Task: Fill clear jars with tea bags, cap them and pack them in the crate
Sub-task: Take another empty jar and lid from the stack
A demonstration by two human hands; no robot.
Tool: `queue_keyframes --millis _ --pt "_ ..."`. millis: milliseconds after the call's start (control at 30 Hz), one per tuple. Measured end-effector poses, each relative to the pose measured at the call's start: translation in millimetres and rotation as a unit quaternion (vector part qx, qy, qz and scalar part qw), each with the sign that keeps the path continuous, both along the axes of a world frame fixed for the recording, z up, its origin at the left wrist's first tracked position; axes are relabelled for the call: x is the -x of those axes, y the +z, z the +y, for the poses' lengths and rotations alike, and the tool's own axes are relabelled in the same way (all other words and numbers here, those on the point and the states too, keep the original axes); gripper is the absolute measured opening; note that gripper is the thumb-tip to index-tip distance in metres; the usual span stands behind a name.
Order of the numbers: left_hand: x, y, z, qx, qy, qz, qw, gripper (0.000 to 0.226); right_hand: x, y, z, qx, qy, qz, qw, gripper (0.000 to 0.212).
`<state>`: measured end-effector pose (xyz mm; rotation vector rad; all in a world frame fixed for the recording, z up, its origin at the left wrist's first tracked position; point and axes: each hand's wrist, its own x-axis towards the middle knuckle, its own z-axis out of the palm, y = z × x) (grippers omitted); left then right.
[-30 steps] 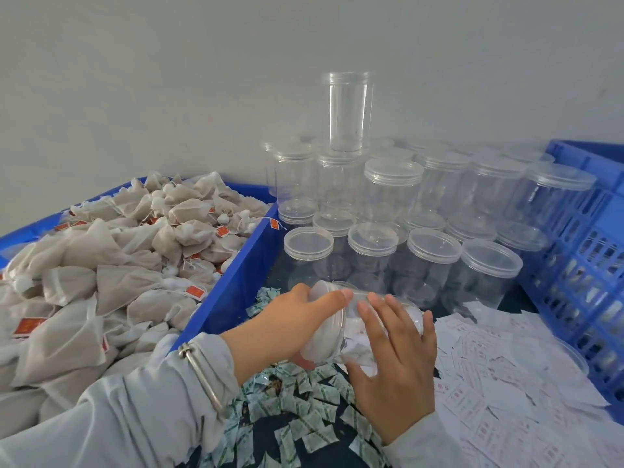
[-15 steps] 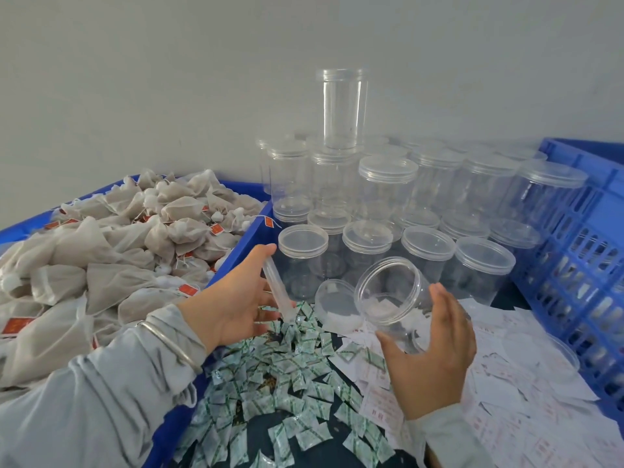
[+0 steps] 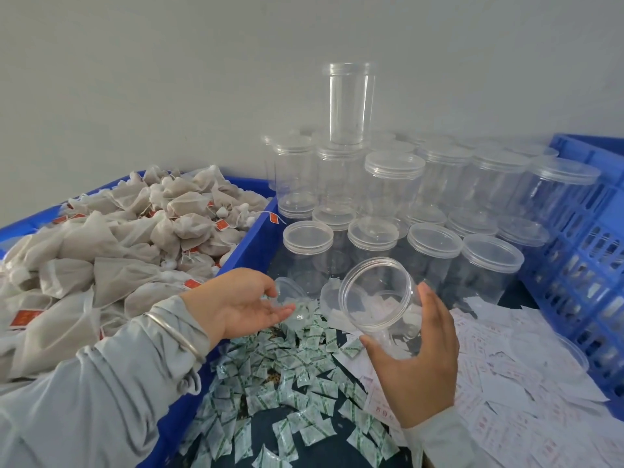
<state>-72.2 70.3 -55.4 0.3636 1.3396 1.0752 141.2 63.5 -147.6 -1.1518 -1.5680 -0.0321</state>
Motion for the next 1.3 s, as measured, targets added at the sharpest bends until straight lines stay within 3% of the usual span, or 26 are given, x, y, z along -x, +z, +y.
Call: queue_keyframes --millis 133,267,400,433,567,700,800,933,1067,1167,1300 --pt "-0.2 -1.1 0.1 -0.003 -0.010 0.001 1.000 0.068 1.9 0.7 -2.8 0.013 0.016 0.003 1.000 0.107" --pt "-2.2 -2.1 2.7 -0.046 -0.037 0.078 0.995 0.064 5.6 1.2 -6.2 0.033 0.047 0.018 0.998 0.103" --pt "-4.4 1.6 -0.2 -0.061 -0.089 0.148 0.983 0.019 8.7 0.7 -9.4 0.068 0.102 0.049 0.991 0.105" --pt "-5.3 1.2 0.4 -0.076 -0.087 0.193 0.974 0.018 8.7 0.4 -9.7 0.082 0.125 0.060 0.987 0.106" --pt "-0.8 10.5 4.3 -0.206 -0.014 0.393 0.896 0.039 5.9 0.0 -9.3 0.128 0.154 0.087 0.976 0.103" --pt "36.3 28.3 9.6 -0.300 0.079 0.557 0.770 0.036 10.9 4.9 -13.5 0.160 0.184 0.159 0.957 0.099" --pt "73.5 27.5 14.5 -0.269 0.115 0.637 0.714 0.038 22.0 7.7 -19.2 0.195 0.236 0.185 0.934 0.099" --pt "100.5 15.0 20.1 -0.128 -0.011 0.743 0.656 0.053 45.1 11.3 -30.8 0.269 0.304 0.202 0.891 0.102" --pt "102.7 3.4 18.2 -0.078 -0.054 0.760 0.643 0.071 70.1 10.2 -38.9 0.270 0.335 0.202 0.880 0.101" --pt "101.7 2.3 18.1 -0.076 -0.027 0.785 0.614 0.057 81.5 4.6 -43.2 0.272 0.339 0.199 0.878 0.102" --pt "106.9 2.9 19.8 -0.093 0.023 0.783 0.615 0.038 76.9 -5.5 -45.2 0.277 0.337 0.174 0.883 0.106"
